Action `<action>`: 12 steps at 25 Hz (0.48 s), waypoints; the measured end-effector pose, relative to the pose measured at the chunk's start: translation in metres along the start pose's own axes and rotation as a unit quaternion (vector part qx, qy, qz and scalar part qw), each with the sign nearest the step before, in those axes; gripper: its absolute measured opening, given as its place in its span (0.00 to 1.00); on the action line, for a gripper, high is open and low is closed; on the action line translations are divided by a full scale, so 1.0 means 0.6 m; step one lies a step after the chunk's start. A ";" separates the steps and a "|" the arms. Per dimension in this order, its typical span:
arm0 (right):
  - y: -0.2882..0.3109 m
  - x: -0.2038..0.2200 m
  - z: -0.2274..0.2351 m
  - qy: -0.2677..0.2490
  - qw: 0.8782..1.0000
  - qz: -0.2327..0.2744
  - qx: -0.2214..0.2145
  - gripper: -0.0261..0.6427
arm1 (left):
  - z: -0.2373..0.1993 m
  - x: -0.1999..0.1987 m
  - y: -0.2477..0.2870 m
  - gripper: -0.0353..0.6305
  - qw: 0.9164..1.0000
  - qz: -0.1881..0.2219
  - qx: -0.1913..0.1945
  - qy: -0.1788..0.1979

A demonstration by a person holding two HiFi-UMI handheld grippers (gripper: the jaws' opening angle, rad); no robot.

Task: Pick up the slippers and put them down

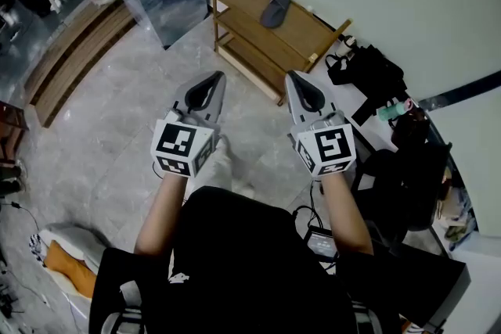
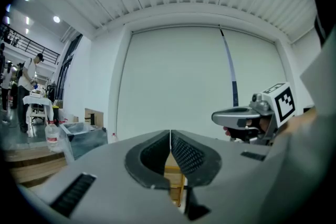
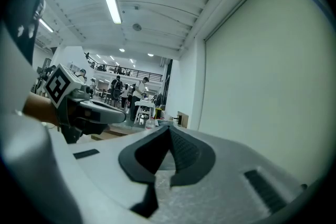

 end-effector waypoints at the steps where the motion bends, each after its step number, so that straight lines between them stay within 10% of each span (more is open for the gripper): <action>1: 0.009 0.001 0.004 0.000 1.000 -0.001 0.001 0.03 | -0.006 0.003 0.009 0.06 1.000 -0.001 0.002 -0.001; 12: 0.146 0.006 0.066 0.003 1.000 -0.012 0.007 0.03 | -0.105 0.022 0.130 0.06 1.000 -0.004 0.009 -0.008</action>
Point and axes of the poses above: the fingertips, and each gripper's own axes: y forward along the fingers, z to its right, x out of its underside, the point moved 6 cm from there along -y, backward along the fingers, and after that the axes turned 10 degrees about y, right-handed, at the moved point
